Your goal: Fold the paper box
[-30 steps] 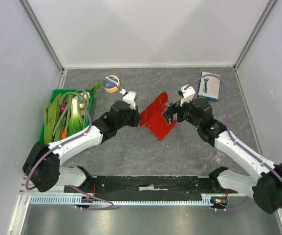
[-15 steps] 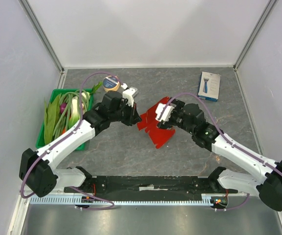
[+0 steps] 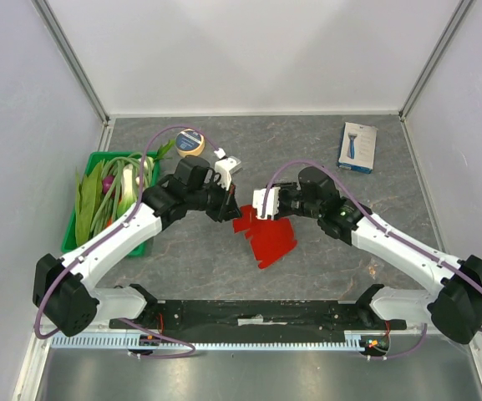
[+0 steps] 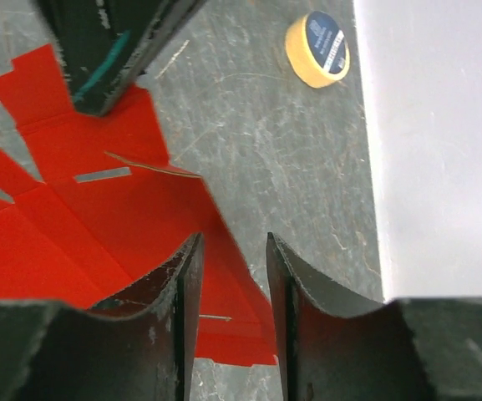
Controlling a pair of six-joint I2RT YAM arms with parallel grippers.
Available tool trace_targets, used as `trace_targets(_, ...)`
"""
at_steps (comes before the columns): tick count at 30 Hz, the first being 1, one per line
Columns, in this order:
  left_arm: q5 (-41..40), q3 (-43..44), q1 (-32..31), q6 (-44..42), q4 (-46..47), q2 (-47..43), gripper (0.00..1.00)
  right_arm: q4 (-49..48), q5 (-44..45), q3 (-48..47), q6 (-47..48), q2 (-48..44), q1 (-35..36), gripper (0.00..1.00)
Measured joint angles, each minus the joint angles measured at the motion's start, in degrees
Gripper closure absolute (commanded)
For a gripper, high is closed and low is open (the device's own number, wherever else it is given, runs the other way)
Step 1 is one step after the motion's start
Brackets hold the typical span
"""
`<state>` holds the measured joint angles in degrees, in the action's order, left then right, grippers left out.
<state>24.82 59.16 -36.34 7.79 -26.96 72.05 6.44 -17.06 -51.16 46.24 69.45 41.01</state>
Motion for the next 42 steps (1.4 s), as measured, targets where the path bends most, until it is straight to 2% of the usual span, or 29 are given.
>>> trace_targets(4,0.5,0.6,0.0,-1.3,-1.0,0.0,0.98,1.6,-3.1,0.0,0.4,0.7,-0.2,0.58)
trace_targets(6,0.6,1.1,0.0,-2.0,-1.7,0.0,0.98,2.1,-4.3,0.0,0.5,1.1,-0.4,0.60)
trace_targets(9,0.7,1.6,0.0,-3.5,-2.6,0.0,0.98,2.3,-5.6,0.0,0.9,1.2,-0.8,0.73)
trace_targets(13,0.1,2.7,0.0,-4.7,-4.4,0.0,0.97,2.4,-6.4,0.0,0.7,1.3,-1.1,0.95)
trace_targets(14,-0.3,3.0,0.0,-4.9,-4.5,0.0,0.94,2.5,-6.5,0.0,0.6,1.3,-1.1,0.99)
trace_targets(16,-0.9,3.6,0.2,-4.9,-4.5,0.0,0.68,3.1,-6.7,0.0,-0.2,1.3,-1.2,1.00)
trace_targets(17,-1.3,3.8,0.3,-4.7,-4.3,0.0,0.59,3.6,-6.7,0.0,-1.0,1.4,-1.2,1.00)
trace_targets(18,-2.0,3.9,0.3,-4.2,-4.1,0.0,0.46,4.0,-6.7,0.0,-1.9,1.6,-1.2,1.00)
trace_targets(19,-2.4,3.9,0.3,-3.8,-4.0,-0.1,0.40,4.1,-6.5,0.0,-3.7,1.8,-1.2,1.00)
trace_targets(21,-4.8,3.2,0.3,-1.7,-2.9,-0.9,0.34,4.9,-5.4,-0.3,-7.2,2.4,-1.2,1.00)
trace_targets(24,-10.3,-2.3,0.3,2.8,0.7,-6.5,0.30,6.8,-2.1,-1.7,-13.4,3.6,-1.9,1.00)
trace_targets(26,-14.4,-7.5,0.3,6.9,3.1,-12.3,0.34,7.8,-0.2,-2.4,-16.7,4.3,-2.5,1.00)
trace_targets(27,-16.3,-10.4,0.4,9.3,4.9,-15.3,0.48,8.2,0.8,-2.5,-18.6,4.5,-2.7,1.00)
trace_targets(28,-18.0,-13.0,0.4,11.6,6.7,-17.8,0.54,8.5,1.8,-2.5,-20.5,4.7,-3.1,1.00)
trace_targets(30,-21.0,-18.1,0.5,16.5,10.9,-21.3,0.59,9.1,3.5,-2.5,-24.9,5.5,-4.1,1.00)
trace_targets(32,-22.1,-21.9,0.6,19.6,15.2,-21.7,0.59,9.3,4.4,-2.5,-28.7,6.5,-5.1,1.00)
trace_targets(35,-21.9,-25.1,0.6,22.3,21.8,-17.1,0.54,9.6,4.7,-2.6,-34.2,8.7,-7.5,1.00)
trace_targets(42,-20.1,-21.3,0.7,22.5,29.4,1.2,0.50,10.6,1.3,-3.6,-40.2,13.9,-12.1,1.00)
